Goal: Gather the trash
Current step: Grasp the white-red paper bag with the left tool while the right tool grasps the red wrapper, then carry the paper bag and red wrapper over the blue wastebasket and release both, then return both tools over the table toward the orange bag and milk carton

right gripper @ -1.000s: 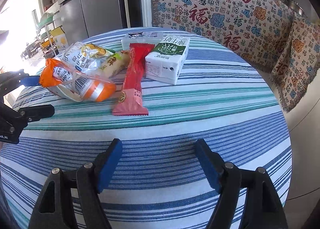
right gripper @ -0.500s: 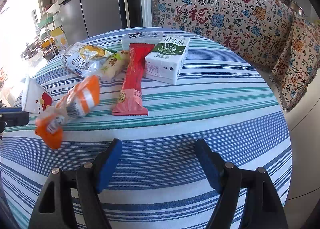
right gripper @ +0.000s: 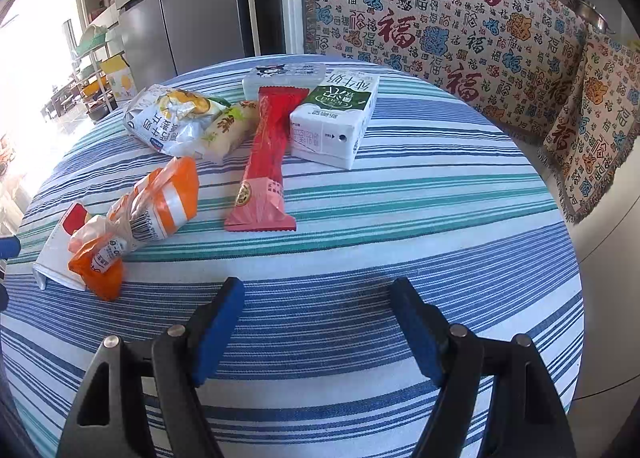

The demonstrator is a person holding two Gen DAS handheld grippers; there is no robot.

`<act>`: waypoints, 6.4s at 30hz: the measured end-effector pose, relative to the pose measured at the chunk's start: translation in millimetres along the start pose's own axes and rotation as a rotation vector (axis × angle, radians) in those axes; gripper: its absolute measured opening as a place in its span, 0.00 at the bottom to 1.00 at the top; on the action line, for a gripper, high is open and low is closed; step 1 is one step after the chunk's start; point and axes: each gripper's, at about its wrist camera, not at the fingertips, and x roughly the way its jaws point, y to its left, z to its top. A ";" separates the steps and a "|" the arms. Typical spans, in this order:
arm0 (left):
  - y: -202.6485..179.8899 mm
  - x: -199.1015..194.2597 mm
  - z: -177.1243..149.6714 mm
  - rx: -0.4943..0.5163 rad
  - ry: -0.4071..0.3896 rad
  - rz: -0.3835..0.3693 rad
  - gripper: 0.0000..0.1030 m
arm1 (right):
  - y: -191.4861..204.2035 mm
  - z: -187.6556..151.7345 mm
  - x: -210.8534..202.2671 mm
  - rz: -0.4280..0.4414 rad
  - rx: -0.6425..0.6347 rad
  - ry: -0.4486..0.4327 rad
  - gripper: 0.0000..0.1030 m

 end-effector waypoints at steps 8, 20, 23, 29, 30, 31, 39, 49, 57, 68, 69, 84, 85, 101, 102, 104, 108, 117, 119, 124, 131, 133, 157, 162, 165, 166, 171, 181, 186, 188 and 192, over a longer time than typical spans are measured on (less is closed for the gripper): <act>-8.3 45.2 19.6 -0.056 0.027 0.178 0.89 | 0.1 -0.2 0.1 -0.002 0.000 -0.001 0.76; 15.6 51.2 -2.3 -0.027 0.044 0.164 0.74 | -11.0 8.6 -10.1 0.072 0.072 -0.040 0.76; 18.3 47.3 -5.8 -0.022 0.046 0.155 0.74 | -2.3 33.9 -10.2 0.121 0.059 -0.037 0.76; 13.0 30.7 -10.9 -0.049 0.035 0.134 0.78 | 19.7 77.3 22.6 0.104 0.006 0.039 0.64; 11.9 28.4 -11.3 -0.056 0.030 0.131 0.81 | 19.2 80.7 30.7 0.112 0.015 0.070 0.60; 11.2 26.0 -12.1 -0.065 0.023 0.127 0.82 | 18.2 81.9 37.8 0.119 0.024 0.097 0.44; 5.5 39.8 -17.7 -0.090 0.046 0.222 0.84 | 6.6 49.8 -8.3 0.129 0.017 0.055 0.17; 3.4 39.1 -26.2 0.003 0.066 0.241 0.84 | -11.4 -18.0 -37.3 0.123 -0.004 0.220 0.27; 13.5 21.0 -25.4 -0.075 0.043 0.142 0.86 | -0.7 -4.1 -42.6 0.123 -0.048 0.228 0.57; 2.3 39.0 -19.4 -0.036 0.069 0.272 0.58 | -13.6 5.1 -39.3 0.128 -0.012 0.254 0.10; 3.4 36.7 -20.2 -0.032 0.065 0.268 0.44 | -15.8 4.7 -43.9 0.131 -0.003 0.240 0.10; -22.2 -19.4 -14.9 -0.080 -0.060 0.056 0.14 | -42.0 4.2 -89.0 0.206 0.093 0.129 0.09; -31.7 -20.0 -10.1 -0.068 -0.066 0.039 0.14 | -46.8 3.3 -91.1 0.205 0.102 0.125 0.09; -217.0 43.3 60.9 0.118 -0.060 -0.201 0.14 | -194.1 -31.4 -147.6 0.056 0.345 0.009 0.09; -229.0 49.0 64.5 0.129 -0.054 -0.213 0.14 | -206.5 -36.2 -149.2 0.041 0.365 0.009 0.09; -252.8 60.6 71.2 0.149 -0.044 -0.241 0.14 | -225.7 -43.7 -151.2 0.013 0.391 0.008 0.09; -297.7 84.1 80.4 0.191 -0.016 -0.291 0.14 | -262.2 -57.5 -153.8 -0.029 0.445 0.001 0.09; -368.6 138.7 87.2 0.251 0.044 -0.328 0.14 | -325.8 -85.0 -121.6 -0.079 0.524 0.029 0.09; -375.6 150.4 87.3 0.250 0.057 -0.331 0.14 | -336.1 -93.3 -111.2 -0.086 0.541 0.041 0.09; -394.2 181.4 82.1 0.270 0.096 -0.329 0.14 | -356.9 -107.3 -88.3 -0.092 0.576 0.077 0.09; -412.0 210.6 73.3 0.280 0.135 -0.329 0.14 | -371.3 -118.5 -74.7 -0.084 0.610 0.102 0.09; -415.3 217.6 72.8 0.279 0.138 -0.332 0.15 | -373.1 -122.5 -74.4 -0.089 0.620 0.104 0.09; -426.6 248.9 66.1 0.301 0.147 -0.315 0.68 | -393.9 -124.0 -83.8 -0.158 0.676 0.043 0.33; -408.3 203.8 68.7 0.288 0.086 -0.331 0.80 | -385.2 -112.7 -95.4 -0.188 0.627 -0.021 0.47; -381.8 165.8 62.8 0.293 0.032 -0.305 0.91 | -367.0 -100.7 -99.3 -0.229 0.563 -0.056 0.60; -368.5 153.8 58.1 0.293 0.018 -0.283 0.92 | -358.1 -96.6 -100.5 -0.239 0.535 -0.067 0.61; -287.3 121.8 32.2 0.246 0.028 -0.165 0.93 | -291.3 -81.4 -97.5 -0.178 0.381 -0.090 0.61; -153.9 91.5 -13.3 0.219 0.034 0.097 0.94 | -107.3 -53.7 -60.6 0.059 0.144 -0.018 0.61; -110.2 75.6 -21.3 0.168 0.023 0.130 0.95 | -60.8 -31.0 -25.1 0.049 0.125 0.043 0.62; -91.1 71.0 -23.2 0.144 0.020 0.151 0.95 | -48.0 -20.4 -15.9 0.001 0.088 0.041 0.64; -65.6 65.4 -22.0 0.091 0.020 0.188 0.98 | -33.2 -0.1 4.0 -0.065 0.076 0.039 0.69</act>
